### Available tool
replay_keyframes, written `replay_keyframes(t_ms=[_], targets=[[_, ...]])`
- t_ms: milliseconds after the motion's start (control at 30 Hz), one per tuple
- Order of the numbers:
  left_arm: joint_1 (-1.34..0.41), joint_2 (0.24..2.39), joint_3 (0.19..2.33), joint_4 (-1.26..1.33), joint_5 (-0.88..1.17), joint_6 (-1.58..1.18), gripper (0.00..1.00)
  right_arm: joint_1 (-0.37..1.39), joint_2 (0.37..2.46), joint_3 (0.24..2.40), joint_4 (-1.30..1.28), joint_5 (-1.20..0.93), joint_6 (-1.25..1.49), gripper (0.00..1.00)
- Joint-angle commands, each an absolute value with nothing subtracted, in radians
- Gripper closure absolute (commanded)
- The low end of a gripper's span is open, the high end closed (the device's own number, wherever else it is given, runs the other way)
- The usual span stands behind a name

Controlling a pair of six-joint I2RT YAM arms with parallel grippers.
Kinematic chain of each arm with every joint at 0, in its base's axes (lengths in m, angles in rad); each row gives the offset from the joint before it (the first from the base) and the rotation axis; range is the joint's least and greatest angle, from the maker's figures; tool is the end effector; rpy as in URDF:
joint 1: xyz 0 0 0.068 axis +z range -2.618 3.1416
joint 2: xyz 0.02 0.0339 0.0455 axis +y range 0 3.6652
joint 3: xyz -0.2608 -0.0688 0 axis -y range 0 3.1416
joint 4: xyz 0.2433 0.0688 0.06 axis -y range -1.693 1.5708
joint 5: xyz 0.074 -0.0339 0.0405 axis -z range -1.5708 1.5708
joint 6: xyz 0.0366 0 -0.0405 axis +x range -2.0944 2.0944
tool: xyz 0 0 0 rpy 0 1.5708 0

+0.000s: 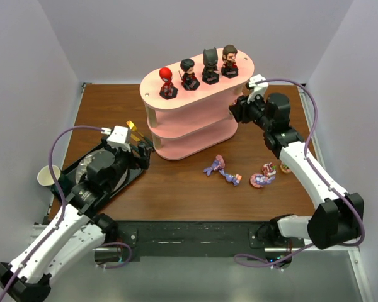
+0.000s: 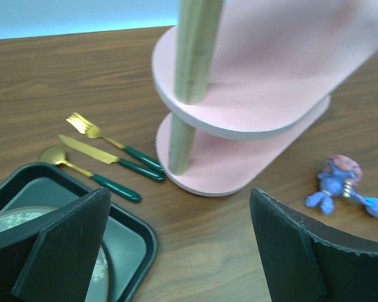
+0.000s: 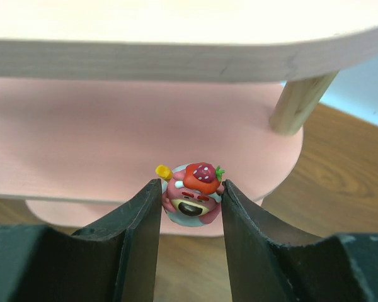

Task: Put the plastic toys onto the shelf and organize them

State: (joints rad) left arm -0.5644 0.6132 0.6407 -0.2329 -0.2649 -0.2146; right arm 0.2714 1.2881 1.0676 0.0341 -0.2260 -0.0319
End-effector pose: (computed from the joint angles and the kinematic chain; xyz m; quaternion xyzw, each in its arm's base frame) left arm 0.1363 -0.0750 0.3080 0.0518 0.7718 -0.1427 0.6174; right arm 0.2922 0.0898 0.3490 -0.1867 0.7453 0.1619 0.6192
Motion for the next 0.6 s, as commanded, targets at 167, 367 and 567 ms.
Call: replay_keyframes(t_ms=[167, 367, 567], targets=[[-0.419, 0.594, 0.581, -0.169, -0.261, -0.187, 0.04, 0.242, 1.371, 1.198, 0.134, -0.362, -0.167, 1.0], [-0.41, 0.595, 0.571, -0.172, -0.262, -0.189, 0.04, 0.239, 1.413, 1.21, 0.156, -0.385, -0.195, 1.0], [-0.408, 0.604, 0.572, -0.173, -0.256, -0.189, 0.04, 0.238, 1.44, 1.229, 0.14, -0.356, -0.202, 1.0]])
